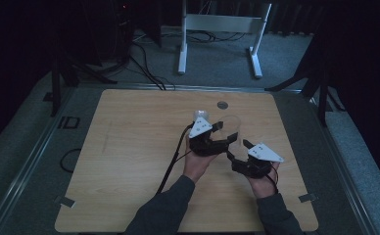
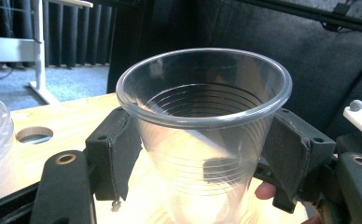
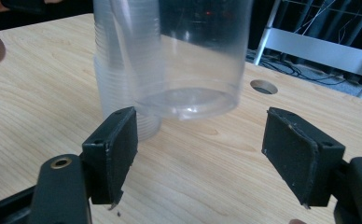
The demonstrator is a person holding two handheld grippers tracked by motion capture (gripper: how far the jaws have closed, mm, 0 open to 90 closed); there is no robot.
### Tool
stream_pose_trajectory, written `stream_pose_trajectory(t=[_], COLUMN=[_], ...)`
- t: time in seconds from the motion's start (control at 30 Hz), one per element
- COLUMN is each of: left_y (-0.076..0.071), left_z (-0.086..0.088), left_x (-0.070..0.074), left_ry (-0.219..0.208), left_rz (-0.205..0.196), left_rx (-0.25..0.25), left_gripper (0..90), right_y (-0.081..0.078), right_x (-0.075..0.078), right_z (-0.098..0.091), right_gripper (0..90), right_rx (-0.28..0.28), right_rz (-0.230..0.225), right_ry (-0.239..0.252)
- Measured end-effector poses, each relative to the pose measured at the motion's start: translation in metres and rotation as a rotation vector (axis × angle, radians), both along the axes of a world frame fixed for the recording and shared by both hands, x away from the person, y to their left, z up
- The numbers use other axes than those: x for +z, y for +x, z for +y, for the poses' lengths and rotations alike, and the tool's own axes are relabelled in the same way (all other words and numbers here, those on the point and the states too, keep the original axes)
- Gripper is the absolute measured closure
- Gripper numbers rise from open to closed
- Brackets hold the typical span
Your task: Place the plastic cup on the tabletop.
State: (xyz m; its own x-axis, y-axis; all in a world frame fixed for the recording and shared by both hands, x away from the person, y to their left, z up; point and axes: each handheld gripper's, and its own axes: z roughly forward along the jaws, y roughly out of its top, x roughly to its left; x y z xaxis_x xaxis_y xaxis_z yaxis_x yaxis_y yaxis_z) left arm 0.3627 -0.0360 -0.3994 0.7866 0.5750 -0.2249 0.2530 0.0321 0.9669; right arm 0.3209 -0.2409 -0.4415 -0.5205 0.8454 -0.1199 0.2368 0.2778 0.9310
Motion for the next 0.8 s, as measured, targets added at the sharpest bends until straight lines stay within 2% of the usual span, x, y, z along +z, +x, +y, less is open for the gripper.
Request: stream_pose_trajectory(t=[0.23,0.63,0.8], left_y=[-0.001,-0.003,-0.004], left_z=[0.001,0.002,0.002], left_x=[0.002,0.002,0.001], left_ry=[0.02,0.035,0.058], left_rz=[-0.023,-0.031,-0.044], left_rx=[0.018,0.028,0.032], left_gripper=[30.2,30.3,30.3], right_y=[0.0,-0.001,0.001], right_x=[-0.003,-0.006,-0.006], right_z=[-0.007,-0.012,-0.016], right_gripper=[26.6,26.6,26.6], right_rx=[-0.013,-0.029,-0.043], right_rz=[0.009,0.015,0.019], right_ry=[-0.004,-0.002,0.005])
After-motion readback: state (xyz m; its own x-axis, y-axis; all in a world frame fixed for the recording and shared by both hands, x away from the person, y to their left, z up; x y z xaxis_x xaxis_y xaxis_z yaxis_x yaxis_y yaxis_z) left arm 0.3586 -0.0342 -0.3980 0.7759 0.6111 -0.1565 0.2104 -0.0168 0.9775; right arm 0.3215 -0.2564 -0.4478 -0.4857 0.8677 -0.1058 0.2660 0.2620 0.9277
